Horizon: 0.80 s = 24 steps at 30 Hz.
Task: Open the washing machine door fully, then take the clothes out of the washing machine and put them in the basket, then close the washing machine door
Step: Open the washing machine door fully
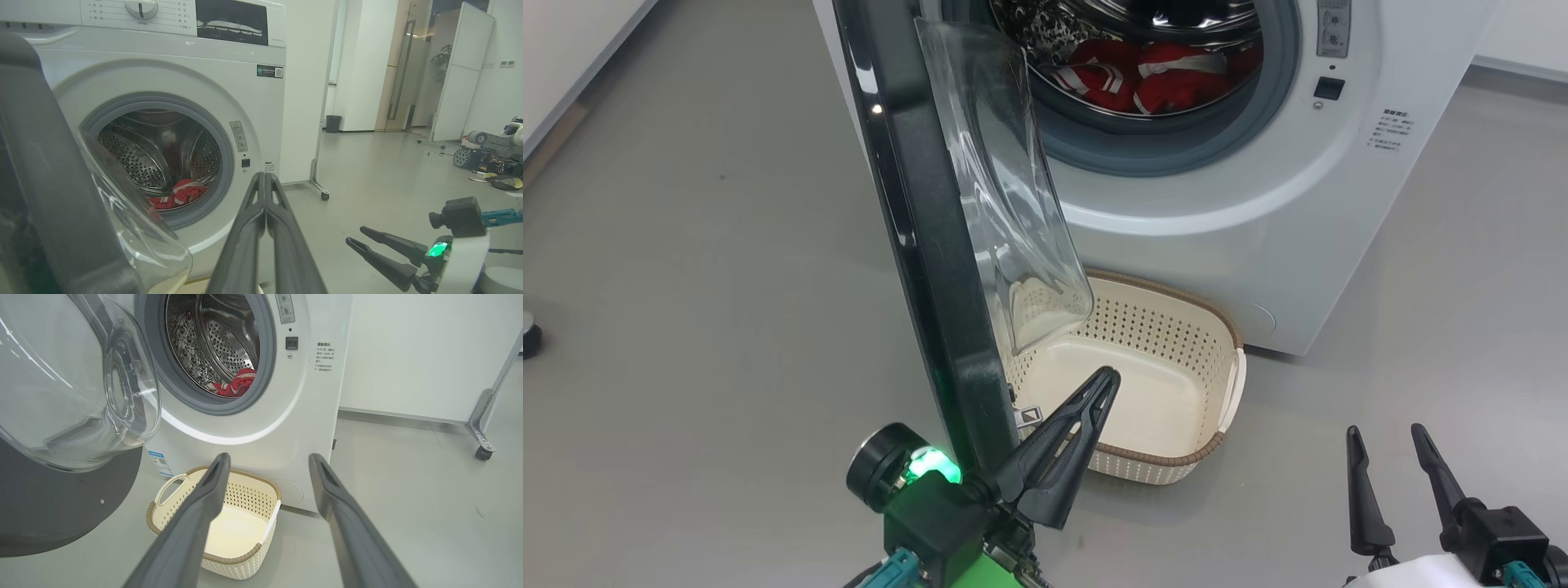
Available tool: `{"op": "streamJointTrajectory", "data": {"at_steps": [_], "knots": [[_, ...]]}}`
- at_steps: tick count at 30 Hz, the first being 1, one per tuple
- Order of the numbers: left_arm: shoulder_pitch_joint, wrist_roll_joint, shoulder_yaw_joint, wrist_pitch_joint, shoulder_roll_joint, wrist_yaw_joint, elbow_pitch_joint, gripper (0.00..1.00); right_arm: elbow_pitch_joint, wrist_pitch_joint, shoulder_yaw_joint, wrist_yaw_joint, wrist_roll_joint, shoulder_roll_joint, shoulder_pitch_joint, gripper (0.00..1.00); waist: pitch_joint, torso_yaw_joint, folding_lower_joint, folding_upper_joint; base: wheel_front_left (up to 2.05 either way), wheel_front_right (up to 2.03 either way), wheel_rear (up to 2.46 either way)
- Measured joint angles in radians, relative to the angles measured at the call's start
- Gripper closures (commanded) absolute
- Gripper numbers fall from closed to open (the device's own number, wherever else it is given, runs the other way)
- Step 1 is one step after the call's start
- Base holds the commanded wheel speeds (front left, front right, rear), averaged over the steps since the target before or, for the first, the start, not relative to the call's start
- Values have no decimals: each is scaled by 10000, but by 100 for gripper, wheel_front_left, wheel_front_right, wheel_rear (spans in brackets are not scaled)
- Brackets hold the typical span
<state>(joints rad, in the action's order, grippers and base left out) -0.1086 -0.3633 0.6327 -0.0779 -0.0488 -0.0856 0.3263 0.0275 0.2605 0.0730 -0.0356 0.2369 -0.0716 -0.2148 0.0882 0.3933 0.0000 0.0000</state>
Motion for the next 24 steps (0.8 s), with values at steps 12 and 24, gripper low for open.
{"op": "streamJointTrajectory", "data": {"at_steps": [12,24], "knots": [[660,311,-205,999,-476,489,-1101,100,-4,0,-40,82,-10,46,26,0,220,14,0,0,0,0,0],[681,410,-474,1210,-510,813,-1835,100,27,0,-184,247,-92,69,89,0,302,-83,0,0,0,0,0]]}}
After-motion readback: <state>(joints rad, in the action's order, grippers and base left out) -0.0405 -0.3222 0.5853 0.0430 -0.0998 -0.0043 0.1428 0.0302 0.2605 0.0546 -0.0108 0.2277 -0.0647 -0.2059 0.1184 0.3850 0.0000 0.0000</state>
